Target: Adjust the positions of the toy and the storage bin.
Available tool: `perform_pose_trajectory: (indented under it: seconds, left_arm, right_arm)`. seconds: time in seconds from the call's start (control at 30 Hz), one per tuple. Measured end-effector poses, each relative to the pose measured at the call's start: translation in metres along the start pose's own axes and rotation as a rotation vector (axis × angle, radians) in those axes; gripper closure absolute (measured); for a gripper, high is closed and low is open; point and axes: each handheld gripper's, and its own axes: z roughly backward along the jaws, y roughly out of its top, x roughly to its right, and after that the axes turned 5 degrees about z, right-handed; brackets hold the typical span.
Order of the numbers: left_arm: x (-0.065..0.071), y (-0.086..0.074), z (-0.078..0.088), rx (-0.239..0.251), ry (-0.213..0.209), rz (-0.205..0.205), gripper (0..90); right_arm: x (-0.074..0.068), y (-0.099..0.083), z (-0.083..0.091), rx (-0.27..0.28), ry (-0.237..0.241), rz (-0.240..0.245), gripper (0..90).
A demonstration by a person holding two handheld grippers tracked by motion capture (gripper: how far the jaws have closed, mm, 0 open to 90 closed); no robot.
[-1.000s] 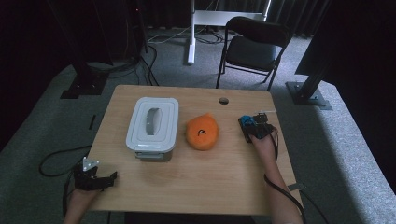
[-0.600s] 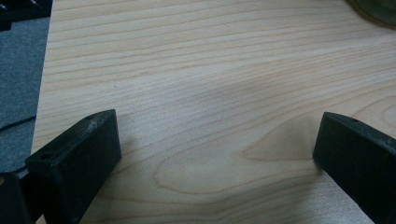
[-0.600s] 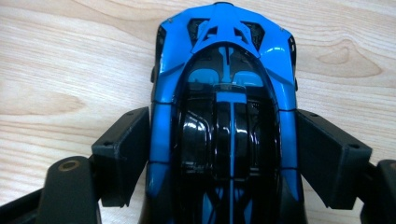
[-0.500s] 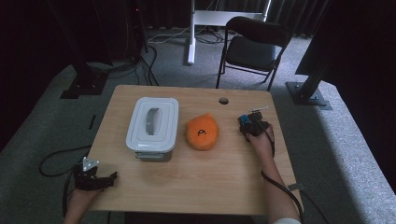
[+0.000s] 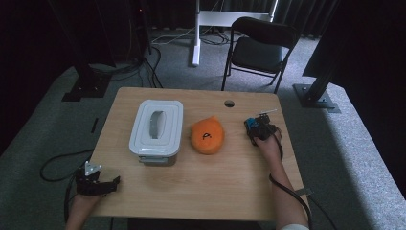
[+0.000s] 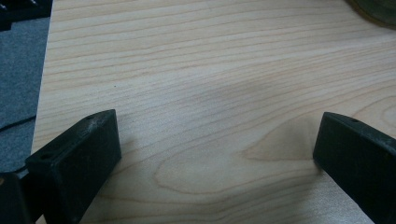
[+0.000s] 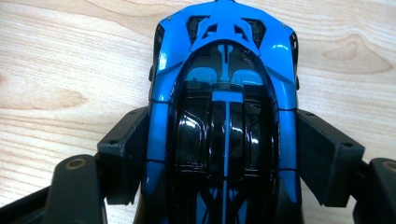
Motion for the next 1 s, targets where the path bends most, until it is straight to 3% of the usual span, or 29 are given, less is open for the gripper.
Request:
perform_pose_trajectory:
  seconds: [0.4, 0.63, 0.7, 1.0]
  left_arm:
    - [0.0, 0.0, 0.0, 0.0, 0.0, 0.0, 1.2]
    - [0.0, 0.0, 0.0, 0.0, 0.0, 0.0, 1.2]
    - [0.0, 0.0, 0.0, 0.0, 0.0, 0.0, 1.2]
    - [0.0, 0.0, 0.0, 0.0, 0.0, 0.0, 1.2]
  right_arm:
    - [0.0, -0.002, 0.004, -0.021, -0.021, -0.026, 25.6]
    - [0.003, -0.005, 0.015, -0.026, -0.044, -0.002, 27.6]
    - [0.006, -0.008, 0.016, -0.039, -0.017, -0.014, 27.6]
    - [0.015, -0.022, 0.039, -0.007, -0.019, -0.033, 27.6]
